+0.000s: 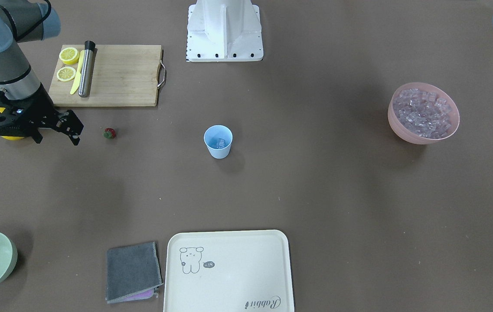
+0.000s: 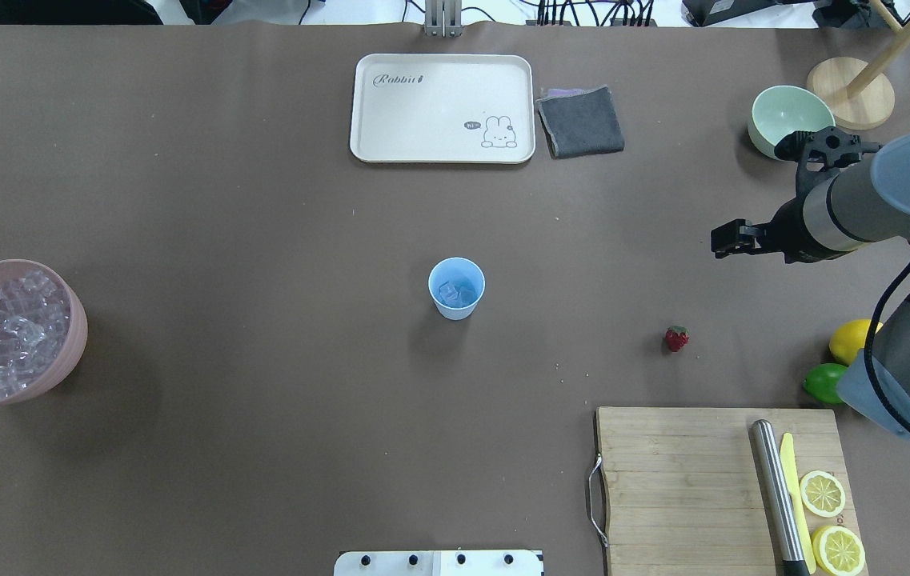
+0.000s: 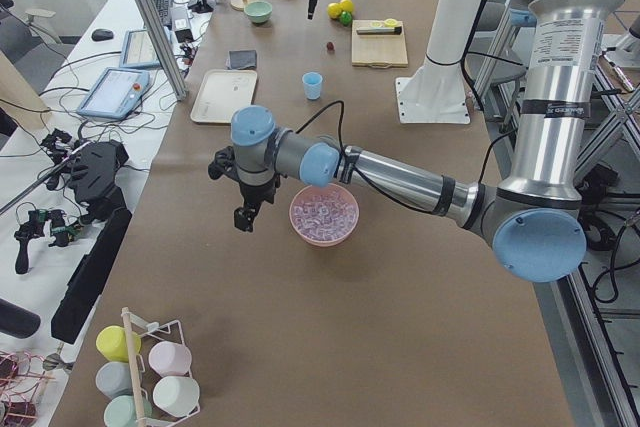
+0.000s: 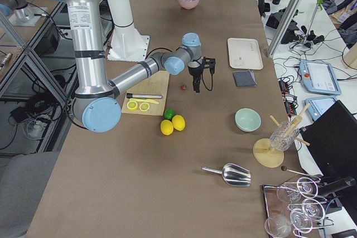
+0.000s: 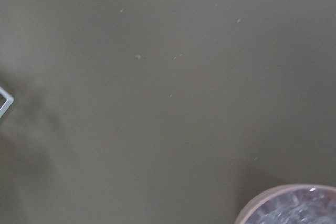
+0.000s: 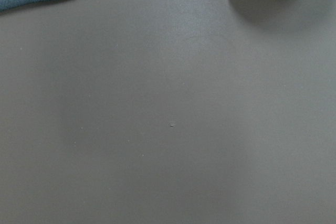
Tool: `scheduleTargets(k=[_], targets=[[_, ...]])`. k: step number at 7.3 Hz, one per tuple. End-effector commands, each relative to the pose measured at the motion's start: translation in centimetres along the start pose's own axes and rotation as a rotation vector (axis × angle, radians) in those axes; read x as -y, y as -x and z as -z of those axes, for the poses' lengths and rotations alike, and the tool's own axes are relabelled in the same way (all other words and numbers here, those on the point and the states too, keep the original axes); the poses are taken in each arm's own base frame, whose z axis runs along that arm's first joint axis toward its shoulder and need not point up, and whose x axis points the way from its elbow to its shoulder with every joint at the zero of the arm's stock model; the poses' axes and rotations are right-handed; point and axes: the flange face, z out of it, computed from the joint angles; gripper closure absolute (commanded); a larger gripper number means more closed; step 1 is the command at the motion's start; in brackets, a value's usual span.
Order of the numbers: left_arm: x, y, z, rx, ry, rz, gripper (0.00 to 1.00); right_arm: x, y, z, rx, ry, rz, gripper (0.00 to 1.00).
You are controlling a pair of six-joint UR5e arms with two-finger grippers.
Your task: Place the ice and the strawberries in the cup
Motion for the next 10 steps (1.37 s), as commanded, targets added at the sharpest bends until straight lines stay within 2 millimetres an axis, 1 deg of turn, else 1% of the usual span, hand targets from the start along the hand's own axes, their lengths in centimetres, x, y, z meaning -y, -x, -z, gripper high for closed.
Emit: scheduleTargets(k=[1, 2, 3, 4, 6, 7, 8, 10], targets=[[-3.3, 4.6, -0.9, -0.008, 0.022, 0.024, 0.01, 1.1, 0.8, -1.5, 0.004, -0.002, -0.001, 0.00], [-3.2, 4.6, -0.9, -0.009, 0.022, 0.024, 0.01, 1.6, 0.7, -3.8, 0.034, -0.011, -0.041, 0.00], [-3.2, 4.5, -0.8, -0.009, 0.020, 0.022, 0.01, 0.9, 1.1, -4.9, 0.084, -0.019, -0.082, 0.00], [-3.1, 4.4, -0.8, -0.019, 0.017, 0.022, 0.01, -0.6, 2.5, -5.2, 0.100, -0.002, -0.122, 0.00], [-3.7, 3.8, -1.2, -0.097, -0.005, 0.026, 0.01, -4.7, 5.5, -6.4, 0.094, -0.010, -0.123, 0.00], [-4.0, 3.8, -1.4, -0.112, -0.014, 0.021, 0.01, -6.5, 5.3, -7.1, 0.076, 0.000, -0.106, 0.00], [-4.3, 3.7, -1.5, -0.119, -0.013, 0.025, 0.01, -7.6, 5.7, -7.7, 0.044, -0.008, -0.093, 0.00], [-4.2, 3.6, -1.4, -0.119, -0.016, 0.019, 0.01, -9.1, 6.4, -8.5, 0.021, -0.007, -0.070, 0.04]])
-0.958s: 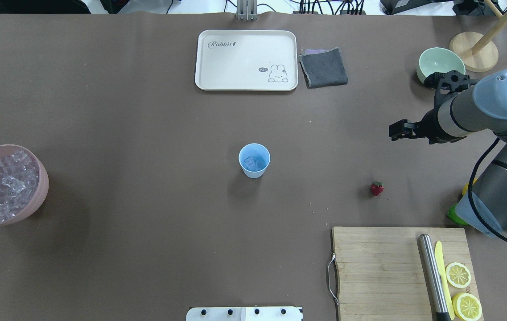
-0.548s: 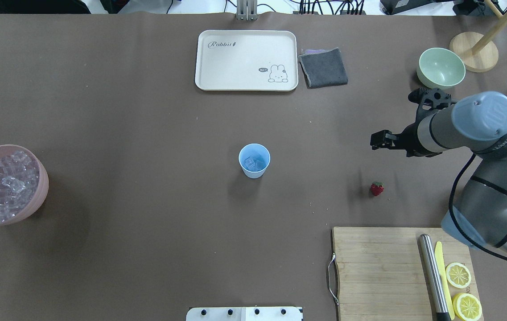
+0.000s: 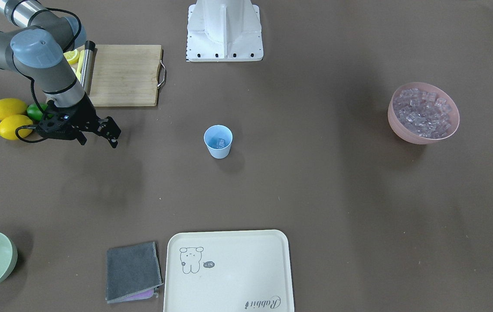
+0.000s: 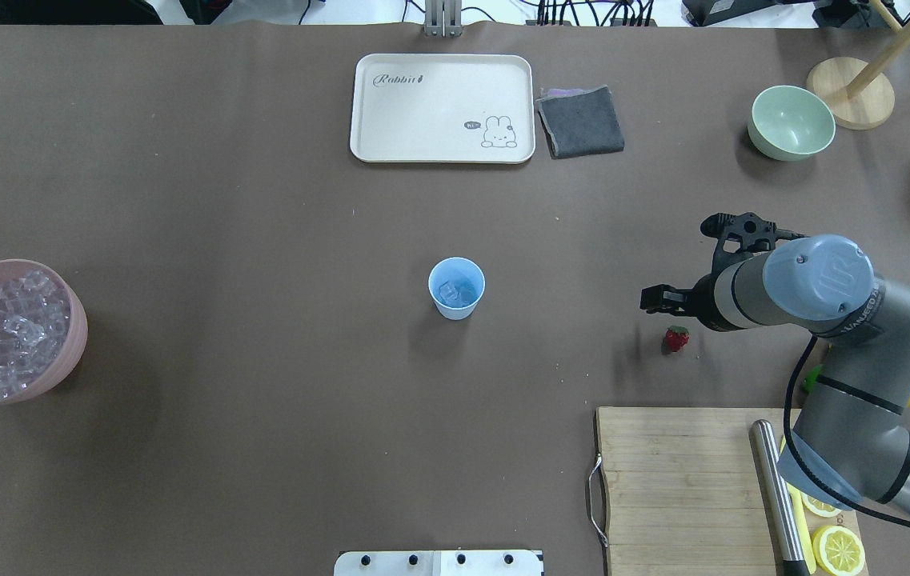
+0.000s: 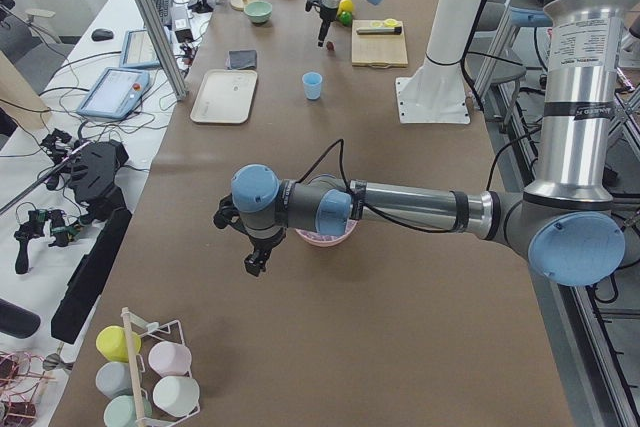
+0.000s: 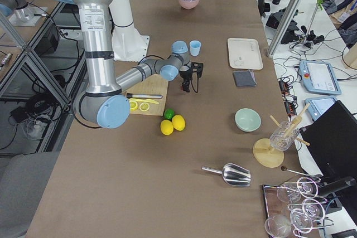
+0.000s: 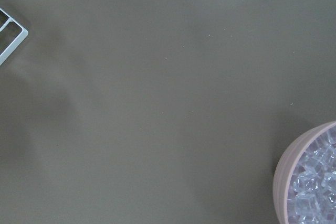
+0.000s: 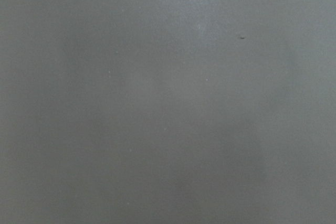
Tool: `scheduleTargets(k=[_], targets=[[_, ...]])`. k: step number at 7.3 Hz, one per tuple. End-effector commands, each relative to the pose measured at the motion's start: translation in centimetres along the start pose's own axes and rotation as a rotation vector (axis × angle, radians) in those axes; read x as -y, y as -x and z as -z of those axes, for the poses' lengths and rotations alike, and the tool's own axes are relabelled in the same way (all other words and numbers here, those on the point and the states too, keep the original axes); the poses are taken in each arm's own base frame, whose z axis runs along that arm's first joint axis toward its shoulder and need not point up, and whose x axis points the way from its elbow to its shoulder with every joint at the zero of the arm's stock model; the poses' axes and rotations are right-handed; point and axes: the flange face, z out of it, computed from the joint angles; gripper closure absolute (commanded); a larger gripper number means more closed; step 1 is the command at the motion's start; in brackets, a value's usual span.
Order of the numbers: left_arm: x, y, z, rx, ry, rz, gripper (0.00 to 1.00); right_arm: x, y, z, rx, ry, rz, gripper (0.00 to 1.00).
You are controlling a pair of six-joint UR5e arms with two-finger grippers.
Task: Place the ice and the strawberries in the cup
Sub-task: 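Lower the right gripper onto the red strawberry and grasp it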
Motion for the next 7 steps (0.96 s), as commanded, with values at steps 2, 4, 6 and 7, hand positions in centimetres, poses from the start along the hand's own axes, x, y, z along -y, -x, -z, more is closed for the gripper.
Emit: scheduleTargets(k=[2, 4, 6, 7], targets=[[-0.1, 0.0, 0.0, -0.002, 0.000, 0.000, 0.01, -2.3, 0.7, -1.0, -0.042, 0.003, 0.031, 0.09], [-0.2, 0.0, -0.1, -0.002, 0.001, 0.001, 0.01, -3.2, 1.5, 0.2, -0.052, 0.009, 0.041, 0.22], [-0.4, 0.1, -0.2, -0.003, 0.003, 0.004, 0.01, -3.8, 1.8, 0.7, -0.076, 0.022, 0.045, 0.65], [-0.4, 0.1, -0.3, -0.004, 0.005, 0.004, 0.01, -4.2, 1.9, 0.4, -0.079, 0.028, 0.053, 0.60]])
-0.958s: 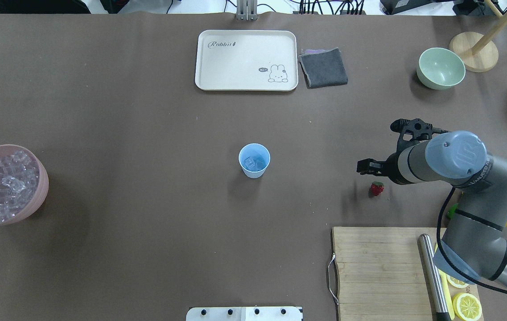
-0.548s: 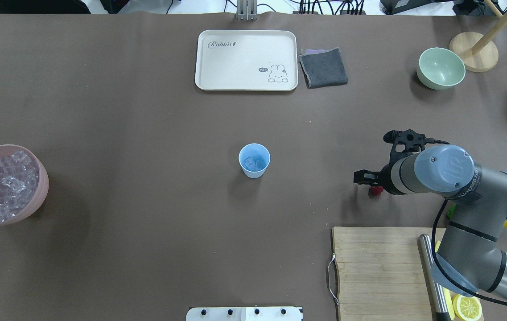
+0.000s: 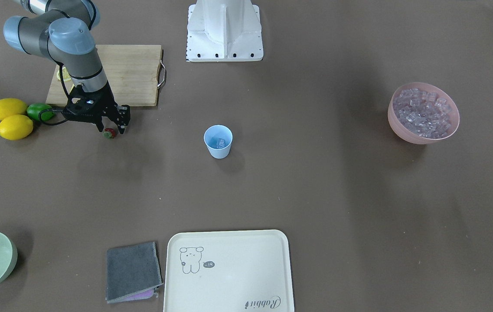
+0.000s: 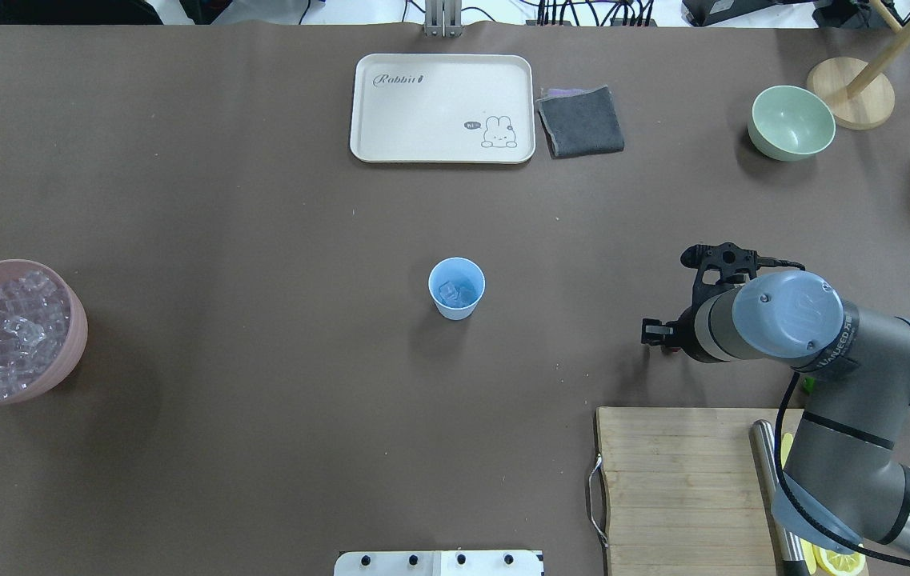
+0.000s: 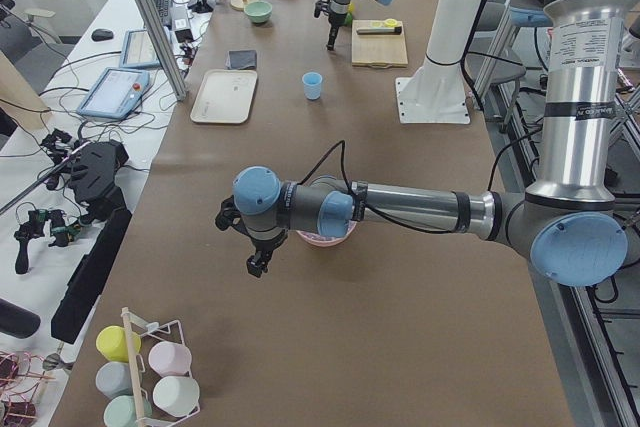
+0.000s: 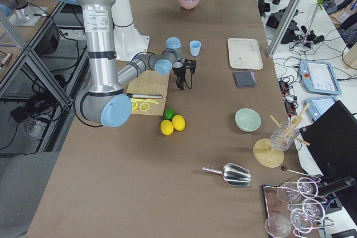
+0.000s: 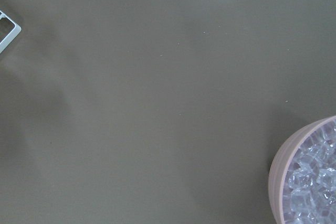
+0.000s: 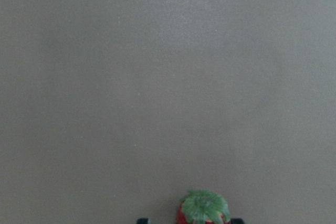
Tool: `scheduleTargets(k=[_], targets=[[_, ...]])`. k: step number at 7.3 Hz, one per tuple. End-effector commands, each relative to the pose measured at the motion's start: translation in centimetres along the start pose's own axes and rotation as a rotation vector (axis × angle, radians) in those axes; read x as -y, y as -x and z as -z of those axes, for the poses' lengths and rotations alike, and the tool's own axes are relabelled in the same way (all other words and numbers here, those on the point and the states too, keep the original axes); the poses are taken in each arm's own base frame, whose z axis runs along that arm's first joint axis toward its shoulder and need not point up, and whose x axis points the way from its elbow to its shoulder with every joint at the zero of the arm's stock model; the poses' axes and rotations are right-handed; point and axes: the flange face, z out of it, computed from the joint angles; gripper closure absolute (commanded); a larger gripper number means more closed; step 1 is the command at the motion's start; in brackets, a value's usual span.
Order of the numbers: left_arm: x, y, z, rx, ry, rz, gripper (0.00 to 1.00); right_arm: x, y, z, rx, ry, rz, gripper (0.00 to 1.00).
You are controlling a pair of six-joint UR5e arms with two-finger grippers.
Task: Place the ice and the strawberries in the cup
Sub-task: 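Lower the right gripper onto the red strawberry and grasp it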
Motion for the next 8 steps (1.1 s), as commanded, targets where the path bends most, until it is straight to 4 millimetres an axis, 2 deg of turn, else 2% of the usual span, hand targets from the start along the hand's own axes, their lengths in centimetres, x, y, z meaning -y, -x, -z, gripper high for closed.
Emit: scheduleTargets(k=[1, 2, 3, 4, 5, 7, 8], targets=[[0.0, 0.0, 0.0, 0.000, 0.000, 0.000, 0.01, -0.7, 0.1, -0.4, -0.014, 0.011, 0.014, 0.54], [-0.1, 0.0, 0.0, 0.000, 0.001, 0.001, 0.01, -0.7, 0.1, -0.6, -0.017, 0.012, 0.020, 0.42], [0.0, 0.0, 0.0, 0.000, -0.001, -0.001, 0.01, -0.6, 0.1, -0.6, -0.017, 0.012, 0.020, 0.43], [0.0, 0.0, 0.0, 0.000, 0.000, 0.000, 0.01, -0.5, 0.2, -0.5, -0.014, 0.011, 0.018, 0.77], [0.0, -0.1, 0.0, 0.000, 0.001, -0.001, 0.01, -0.4, 0.2, -0.5, -0.016, 0.009, 0.015, 0.97], [0.0, -0.1, 0.0, 0.000, 0.001, -0.001, 0.01, -0.1, 0.3, -0.2, -0.011, 0.003, 0.005, 1.00], [0.0, -0.1, 0.0, 0.000, 0.000, -0.002, 0.01, 0.9, 0.4, 0.7, 0.004, -0.011, -0.007, 1.00]])
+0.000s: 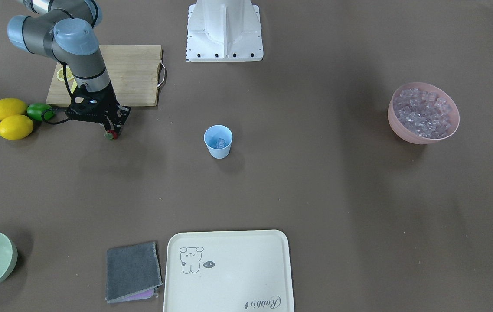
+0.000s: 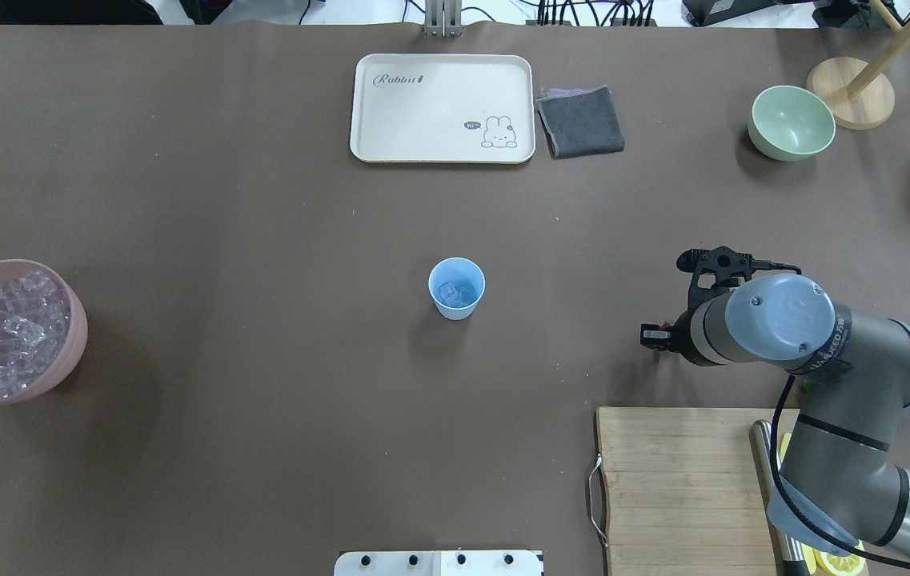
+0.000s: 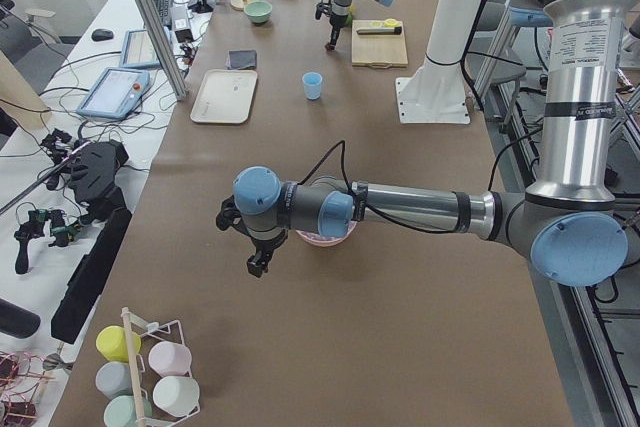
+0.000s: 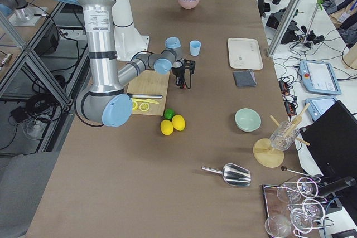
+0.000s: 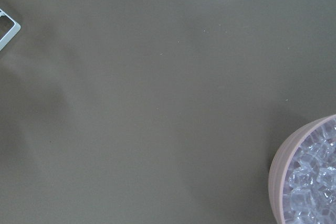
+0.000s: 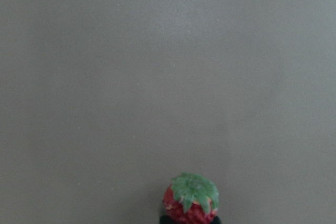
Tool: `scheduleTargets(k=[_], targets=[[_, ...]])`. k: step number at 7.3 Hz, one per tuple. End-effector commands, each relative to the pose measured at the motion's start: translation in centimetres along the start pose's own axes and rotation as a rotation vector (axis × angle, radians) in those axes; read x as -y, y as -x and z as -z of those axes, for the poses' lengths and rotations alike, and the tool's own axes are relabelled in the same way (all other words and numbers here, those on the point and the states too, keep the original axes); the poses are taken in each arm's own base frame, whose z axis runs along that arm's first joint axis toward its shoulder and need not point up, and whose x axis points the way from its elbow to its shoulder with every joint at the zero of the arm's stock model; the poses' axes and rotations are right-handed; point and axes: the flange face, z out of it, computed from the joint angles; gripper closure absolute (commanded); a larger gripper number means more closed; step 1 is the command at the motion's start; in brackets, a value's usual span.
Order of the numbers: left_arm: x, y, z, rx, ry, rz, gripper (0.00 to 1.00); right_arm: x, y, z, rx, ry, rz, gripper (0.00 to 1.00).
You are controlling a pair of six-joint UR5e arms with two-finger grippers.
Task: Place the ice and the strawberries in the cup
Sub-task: 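Carry the strawberry with the right gripper over the light-blue cup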
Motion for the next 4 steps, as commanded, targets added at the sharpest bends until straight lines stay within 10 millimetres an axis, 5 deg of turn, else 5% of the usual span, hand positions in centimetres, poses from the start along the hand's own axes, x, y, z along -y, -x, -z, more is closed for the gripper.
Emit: scheduleTargets(k=[1, 2, 4], targets=[[0.0, 0.0, 0.0, 0.000, 0.000, 0.000, 0.01, 1.6, 0.3, 2.3, 0.037, -0.023, -0.021, 1.00], [0.0, 0.0, 0.0, 0.000, 0.000, 0.000, 0.01, 2.6, 1.4, 3.8, 0.062, -0.039, -0.032, 1.00], [0.0, 0.0, 0.0, 0.000, 0.000, 0.000, 0.01, 4.3, 7.7, 6.8, 0.091, -0.049, -0.097, 1.00]])
